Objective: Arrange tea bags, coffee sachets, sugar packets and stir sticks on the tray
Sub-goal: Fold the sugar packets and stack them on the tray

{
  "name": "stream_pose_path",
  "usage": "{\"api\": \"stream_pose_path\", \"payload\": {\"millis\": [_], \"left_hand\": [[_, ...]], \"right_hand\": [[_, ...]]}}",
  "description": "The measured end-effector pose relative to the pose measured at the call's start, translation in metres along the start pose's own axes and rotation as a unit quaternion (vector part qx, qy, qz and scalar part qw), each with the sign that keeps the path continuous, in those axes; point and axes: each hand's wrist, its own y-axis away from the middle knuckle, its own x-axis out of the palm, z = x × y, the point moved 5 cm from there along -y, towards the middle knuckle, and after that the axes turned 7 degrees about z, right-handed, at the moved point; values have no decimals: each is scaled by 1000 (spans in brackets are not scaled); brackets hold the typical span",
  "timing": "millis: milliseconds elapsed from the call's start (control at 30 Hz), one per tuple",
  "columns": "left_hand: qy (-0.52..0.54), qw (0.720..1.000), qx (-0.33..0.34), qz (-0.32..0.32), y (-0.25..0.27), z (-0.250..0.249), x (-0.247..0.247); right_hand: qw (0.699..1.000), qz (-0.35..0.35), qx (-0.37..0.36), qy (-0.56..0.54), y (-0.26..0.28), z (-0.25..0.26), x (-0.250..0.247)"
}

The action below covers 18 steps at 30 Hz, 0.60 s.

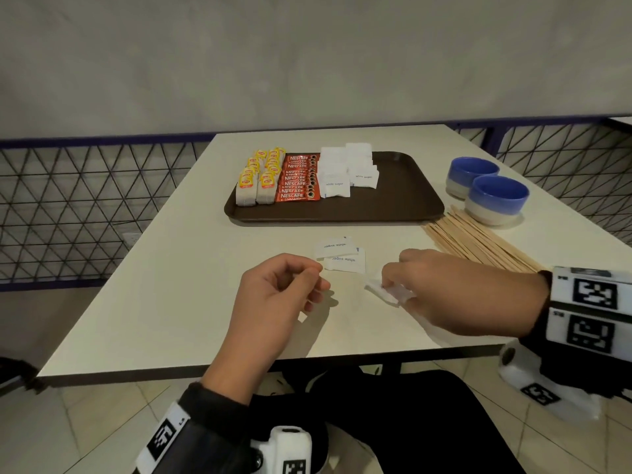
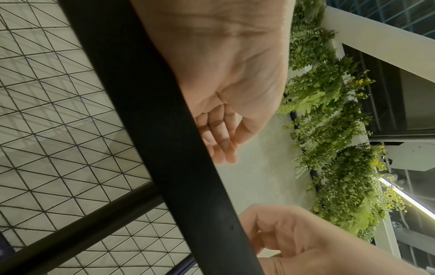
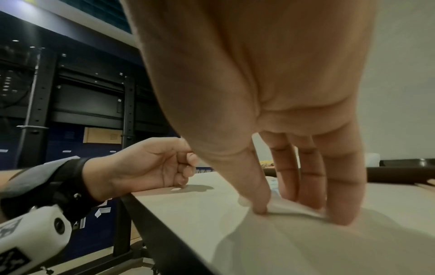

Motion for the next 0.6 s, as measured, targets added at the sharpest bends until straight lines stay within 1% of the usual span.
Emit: {"api": "stream_pose_path", "payload": {"millis": [100, 167, 200, 267, 333, 400, 467, 533, 600], "left_hand": [[-34, 999, -2, 20, 1, -2, 2], [-81, 995, 5, 56, 3, -2, 6], [-112, 991, 8, 78, 4, -2, 9], [-185, 976, 29, 114, 7, -3, 15], [-249, 957, 60, 136, 7, -4, 21], [-270, 950, 77, 135, 5, -3, 23], [-246, 960, 77, 112, 2, -1, 22], [-203, 973, 59, 90, 1, 3, 18], [-160, 984, 40, 72, 1, 2, 13]], "right_hand": [[999, -39, -15, 24, 6, 10, 5], [997, -73, -16, 20, 7, 13, 10], [996, -92, -12, -1, 6, 13, 12], [988, -131, -1, -86, 6, 12, 12], [966, -173, 2, -193, 8, 14, 11], [934, -202, 1, -293, 9, 19, 12], [907, -225, -8, -355, 6, 24, 16], [886, -255, -10, -387, 2, 24, 22], [859, -301, -4, -413, 1, 19, 25]]}}
